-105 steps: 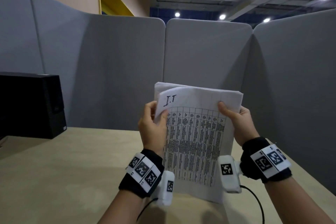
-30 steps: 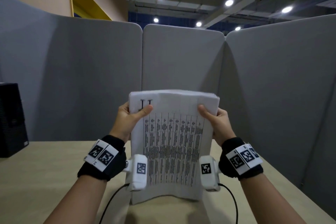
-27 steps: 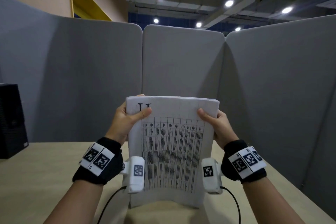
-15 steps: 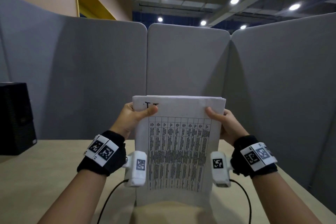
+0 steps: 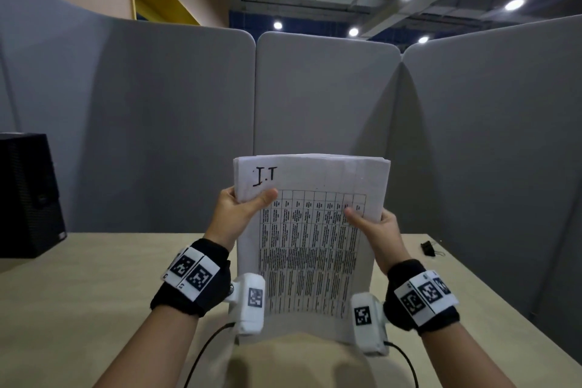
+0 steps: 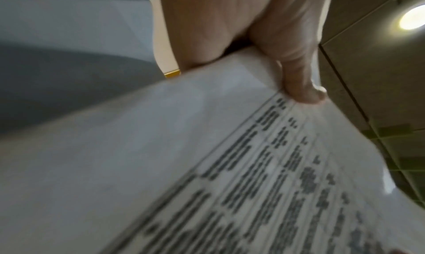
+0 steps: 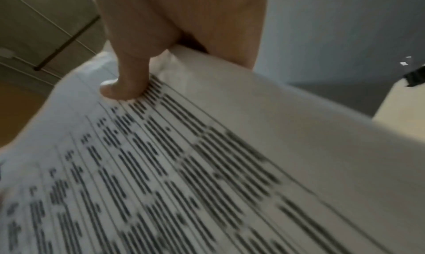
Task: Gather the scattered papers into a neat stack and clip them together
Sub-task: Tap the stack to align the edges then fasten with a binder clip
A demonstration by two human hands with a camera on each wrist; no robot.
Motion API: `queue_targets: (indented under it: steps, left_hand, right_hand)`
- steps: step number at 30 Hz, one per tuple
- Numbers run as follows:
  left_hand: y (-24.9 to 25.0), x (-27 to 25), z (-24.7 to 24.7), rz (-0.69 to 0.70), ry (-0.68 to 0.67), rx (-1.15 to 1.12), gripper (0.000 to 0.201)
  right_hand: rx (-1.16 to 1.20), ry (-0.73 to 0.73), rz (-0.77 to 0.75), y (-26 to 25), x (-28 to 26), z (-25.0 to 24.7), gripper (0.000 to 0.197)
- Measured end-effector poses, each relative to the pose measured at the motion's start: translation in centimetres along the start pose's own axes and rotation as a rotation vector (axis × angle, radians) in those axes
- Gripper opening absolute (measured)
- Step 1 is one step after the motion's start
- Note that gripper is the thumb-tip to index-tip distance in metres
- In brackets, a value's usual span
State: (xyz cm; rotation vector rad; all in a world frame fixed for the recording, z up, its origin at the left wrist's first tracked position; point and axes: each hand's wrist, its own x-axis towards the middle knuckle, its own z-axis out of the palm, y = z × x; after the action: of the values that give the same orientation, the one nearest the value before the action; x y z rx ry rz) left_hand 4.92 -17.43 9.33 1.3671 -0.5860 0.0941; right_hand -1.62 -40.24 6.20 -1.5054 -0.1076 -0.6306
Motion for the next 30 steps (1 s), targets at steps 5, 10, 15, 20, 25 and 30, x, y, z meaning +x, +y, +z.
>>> queue_targets:
  steps: [5,10,15,20,25,30]
  left_hand:
    - [-4.2,-1.7,-0.2,-0.148,0.009,-0.053,0.088]
    - [-5.4,-2.4,0.0,-0.166,0.039,-0.036,0.082]
    - [-3.0,-1.4,-0.4,-0.116,-0.031,0.059,0.032]
    - [0.6,0.2,-0.5,-0.044,-0.129,0.248,0.024]
    - [2.8,0.9,1.3,0.008,-0.272,0.549,0.013]
    - [2.3,0.9,-1.6,-0.054,-0.332,0.859,0.017]
  right_hand:
    - [-0.001,-0.067,0.177,4.3,-2.2,-0.7,0.085]
    - [-0.023,-0.043,0.203,5.9,-3.1,-0.2,0.073]
    - [-0.078,-0.027,0.026,-0.8,-0.9,-1.3,0.093]
    - [-0.695,-0.012,-0.185,-11.2,2.6,-1.5,0.108]
    - [-0.909,-0.337,-0.080,-12.3,2.7,1.2,0.045]
    - [-0.420,-0.184,-0.039,-8.9,1.7,-1.4,0.010]
